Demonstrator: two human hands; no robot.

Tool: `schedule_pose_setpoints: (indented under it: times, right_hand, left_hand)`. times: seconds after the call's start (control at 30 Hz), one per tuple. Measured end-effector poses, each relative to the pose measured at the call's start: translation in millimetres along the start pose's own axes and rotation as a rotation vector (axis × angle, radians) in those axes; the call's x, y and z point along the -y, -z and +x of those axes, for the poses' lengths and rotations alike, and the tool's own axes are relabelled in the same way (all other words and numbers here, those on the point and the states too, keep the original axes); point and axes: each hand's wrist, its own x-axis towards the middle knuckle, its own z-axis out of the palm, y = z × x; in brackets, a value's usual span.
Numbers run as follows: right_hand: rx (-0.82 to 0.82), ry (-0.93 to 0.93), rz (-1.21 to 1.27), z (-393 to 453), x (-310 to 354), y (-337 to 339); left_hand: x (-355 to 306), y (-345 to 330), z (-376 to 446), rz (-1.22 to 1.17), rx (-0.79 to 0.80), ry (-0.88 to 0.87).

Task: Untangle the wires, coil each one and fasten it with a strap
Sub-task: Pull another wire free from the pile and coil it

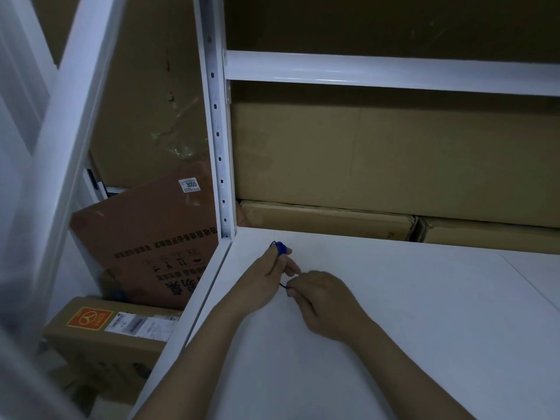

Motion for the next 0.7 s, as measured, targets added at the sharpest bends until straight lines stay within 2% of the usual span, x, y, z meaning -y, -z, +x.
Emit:
schedule_pose_setpoints:
  times: [0.17,0.27,0.4,0.43,0.57,0.7]
  right_hand:
    - [-0.170,0.018,-0.050,10.3,-13.1,16.2]
    - [-0.219,-0.035,-0.042,17.1,-24.0,21.0]
    - [-0.268,-0.197,0.157,18.6,-30.6,15.0]
    - [-0.265,-0.261,0.225,18.6,-30.2,11.9]
    - [-0.171,-0.447,0.513,19.5,-23.4,-0.1]
    - [-0.017,-0.564,0.534,18.1,-15.2,-9.4]
  left_hand:
    - [0.6,-0.8,-6.8,0.019,0.118,0.047]
    - [-2.4,1.5,-10.6,-0.128,0.186,0.118]
    - [-13.1,2.8,-5.2,-0.206,0.226,0.225]
    - [-14.5,3.3,-4.8,-0.231,0.213,0.237]
    - [-14.1,5.1,-13.0,-0.520,0.157,0.082]
    - [-17.7,8.3,-12.8,-0.785,0.029,-0.007]
